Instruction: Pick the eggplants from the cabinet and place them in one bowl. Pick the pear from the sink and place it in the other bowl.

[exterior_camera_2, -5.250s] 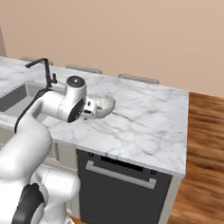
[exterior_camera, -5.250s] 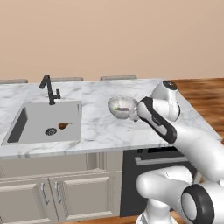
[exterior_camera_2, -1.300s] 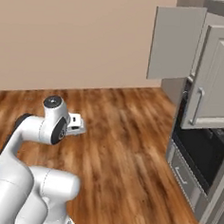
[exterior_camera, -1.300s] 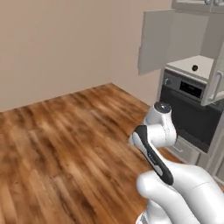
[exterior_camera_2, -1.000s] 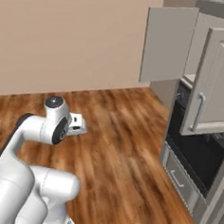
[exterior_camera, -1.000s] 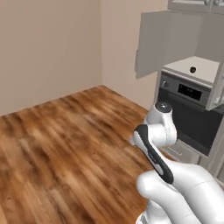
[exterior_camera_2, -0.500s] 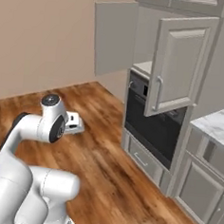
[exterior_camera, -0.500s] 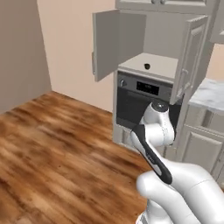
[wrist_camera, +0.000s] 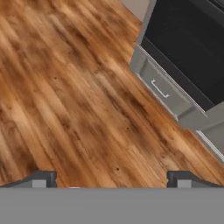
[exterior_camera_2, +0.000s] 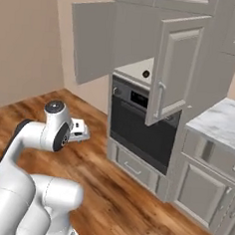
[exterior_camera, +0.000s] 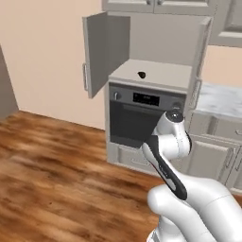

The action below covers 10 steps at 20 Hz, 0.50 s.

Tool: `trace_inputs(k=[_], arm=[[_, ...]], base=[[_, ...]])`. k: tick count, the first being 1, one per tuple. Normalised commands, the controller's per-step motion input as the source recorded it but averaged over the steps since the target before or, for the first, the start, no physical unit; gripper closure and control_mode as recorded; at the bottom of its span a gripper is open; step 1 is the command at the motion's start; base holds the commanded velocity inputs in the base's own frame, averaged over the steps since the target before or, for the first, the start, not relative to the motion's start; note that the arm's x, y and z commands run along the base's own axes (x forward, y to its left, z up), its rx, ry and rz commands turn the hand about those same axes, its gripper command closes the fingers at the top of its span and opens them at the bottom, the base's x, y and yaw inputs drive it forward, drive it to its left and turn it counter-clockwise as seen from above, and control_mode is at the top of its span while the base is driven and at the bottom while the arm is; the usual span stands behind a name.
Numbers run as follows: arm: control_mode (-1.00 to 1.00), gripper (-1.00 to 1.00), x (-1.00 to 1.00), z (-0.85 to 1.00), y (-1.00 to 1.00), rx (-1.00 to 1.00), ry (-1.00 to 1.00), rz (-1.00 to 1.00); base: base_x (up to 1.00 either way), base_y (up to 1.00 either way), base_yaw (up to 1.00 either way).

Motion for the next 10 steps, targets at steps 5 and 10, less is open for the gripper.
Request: trace_inputs(k=[5, 10], arm=[[1.0, -1.0, 0.0, 0.0, 0.0, 0.0, 0.0, 0.0], [1.0, -1.0, 0.0, 0.0, 0.0, 0.0, 0.0, 0.0]], base=[[0.41, 0.53, -0.39], [0.33, 0.53, -0.41]])
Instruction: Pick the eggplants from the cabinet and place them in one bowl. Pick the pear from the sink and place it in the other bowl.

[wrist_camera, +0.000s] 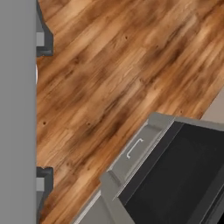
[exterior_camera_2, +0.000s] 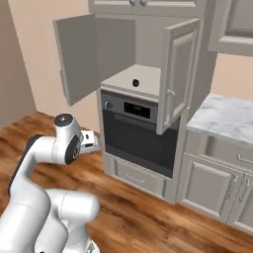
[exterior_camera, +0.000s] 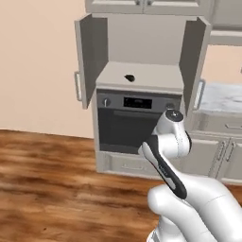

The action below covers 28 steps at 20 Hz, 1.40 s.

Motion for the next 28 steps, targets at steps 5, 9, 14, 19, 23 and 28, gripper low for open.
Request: trace_inputs(k=[5, 9, 14, 19, 23, 28], arm=[[1.0, -1.0, 0.0, 0.0, 0.0, 0.0, 0.0, 0.0], [1.0, -1.0, 0.0, 0.0, 0.0, 0.0, 0.0, 0.0], [1.0, -1.0, 0.0, 0.0, 0.0, 0.0, 0.0, 0.0], [1.0, -1.0, 0.0, 0.0, 0.0, 0.0, 0.0, 0.0], [1.0, -1.0, 0.0, 0.0, 0.0, 0.0, 0.0, 0.0], [1.0, -1.0, 0.0, 0.0, 0.0, 0.0, 0.0, 0.0]], base=[[0.32, 0.56, -0.41], [0.52, 0.6, -0.29], [0.74, 0.37, -0.07], [0.7, 0.01, -0.07], [0.42, 0.0, -0.01], [0.51, 0.0, -0.02]])
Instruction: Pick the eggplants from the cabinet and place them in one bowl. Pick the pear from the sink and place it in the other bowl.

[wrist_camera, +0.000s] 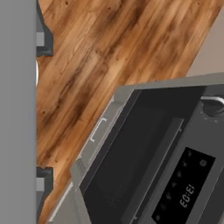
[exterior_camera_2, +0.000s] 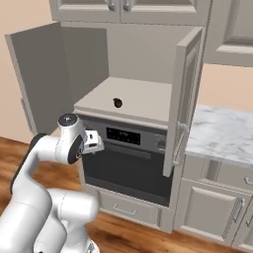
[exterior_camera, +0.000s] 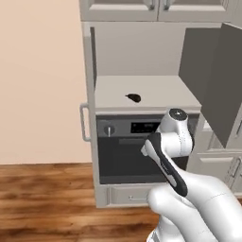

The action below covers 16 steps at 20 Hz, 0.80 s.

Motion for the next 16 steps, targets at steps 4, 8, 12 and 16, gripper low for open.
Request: trace_inputs(k=[4, 8, 12, 16], arm=[[1.0, -1.0, 0.0, 0.0, 0.0, 0.0, 0.0, 0.0], [1.0, -1.0, 0.0, 0.0, 0.0, 0.0, 0.0, 0.0], [1.0, -1.0, 0.0, 0.0, 0.0, 0.0, 0.0, 0.0], [1.0, -1.0, 0.0, 0.0, 0.0, 0.0, 0.0, 0.0]], base=[[0.55, 0.0, -0.04], [0.53, 0.0, -0.04], [0.54, 0.0, -0.04], [0.51, 0.0, -0.04]])
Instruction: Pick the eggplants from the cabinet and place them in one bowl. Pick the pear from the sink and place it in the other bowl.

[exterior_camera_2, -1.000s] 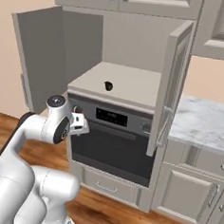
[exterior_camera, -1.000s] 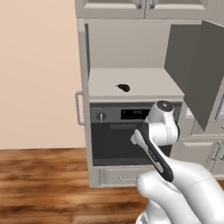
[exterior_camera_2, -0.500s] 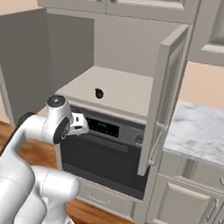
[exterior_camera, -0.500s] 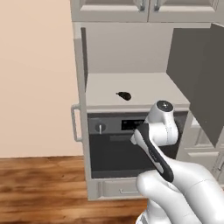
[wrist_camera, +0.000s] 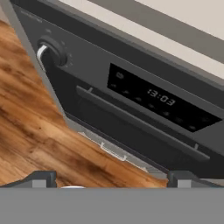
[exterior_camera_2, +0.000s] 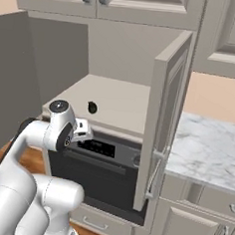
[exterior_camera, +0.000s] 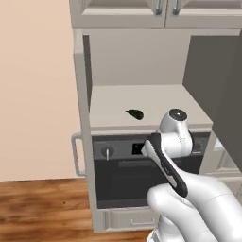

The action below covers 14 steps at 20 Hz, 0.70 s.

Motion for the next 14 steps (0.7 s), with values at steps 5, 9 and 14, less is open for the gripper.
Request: trace_inputs(k=[5, 9, 14], arm=[[1.0, -1.0, 0.0, 0.0, 0.0, 0.0, 0.0, 0.0], [1.0, -1.0, 0.0, 0.0, 0.0, 0.0, 0.0, 0.0], [1.0, -1.0, 0.0, 0.0, 0.0, 0.0, 0.0, 0.0]], base=[[0.45, 0.0, -0.03], [0.39, 0.0, -0.03], [0.11, 0.0, 0.0]])
